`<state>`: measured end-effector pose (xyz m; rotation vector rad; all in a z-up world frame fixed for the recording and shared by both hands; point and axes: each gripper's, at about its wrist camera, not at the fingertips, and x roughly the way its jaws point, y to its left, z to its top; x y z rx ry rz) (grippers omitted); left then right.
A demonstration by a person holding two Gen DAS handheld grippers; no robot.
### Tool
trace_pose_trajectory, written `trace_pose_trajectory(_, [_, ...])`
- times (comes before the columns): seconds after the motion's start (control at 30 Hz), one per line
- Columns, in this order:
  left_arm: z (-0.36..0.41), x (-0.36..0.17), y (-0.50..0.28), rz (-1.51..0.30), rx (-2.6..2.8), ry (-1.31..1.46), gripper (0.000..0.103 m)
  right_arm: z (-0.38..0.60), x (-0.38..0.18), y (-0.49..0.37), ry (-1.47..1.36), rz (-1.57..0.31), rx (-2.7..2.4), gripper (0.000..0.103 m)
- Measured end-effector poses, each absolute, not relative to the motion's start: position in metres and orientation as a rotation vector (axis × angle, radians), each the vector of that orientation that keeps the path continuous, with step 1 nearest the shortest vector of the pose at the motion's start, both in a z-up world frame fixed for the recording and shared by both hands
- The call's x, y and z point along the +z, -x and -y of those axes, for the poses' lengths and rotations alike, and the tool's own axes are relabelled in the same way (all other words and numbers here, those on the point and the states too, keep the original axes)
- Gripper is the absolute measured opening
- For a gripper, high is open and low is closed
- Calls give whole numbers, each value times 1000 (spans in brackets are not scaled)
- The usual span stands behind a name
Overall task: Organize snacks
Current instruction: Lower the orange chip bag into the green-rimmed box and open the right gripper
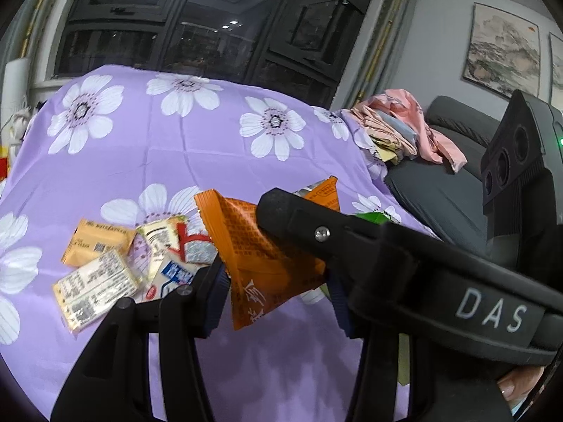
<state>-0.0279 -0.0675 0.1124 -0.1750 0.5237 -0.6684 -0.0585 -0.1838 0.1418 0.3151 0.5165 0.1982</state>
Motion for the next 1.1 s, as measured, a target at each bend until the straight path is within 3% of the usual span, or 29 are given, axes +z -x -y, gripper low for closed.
trace_pose_trajectory(0.43, [139, 129, 27, -510, -820, 74, 50, 252, 156, 79, -420, -428, 59, 67])
trace_pose_trajectory(1.1, [244, 111, 12, -644, -971, -64, 49, 353, 126, 93, -723, -457, -155, 66])
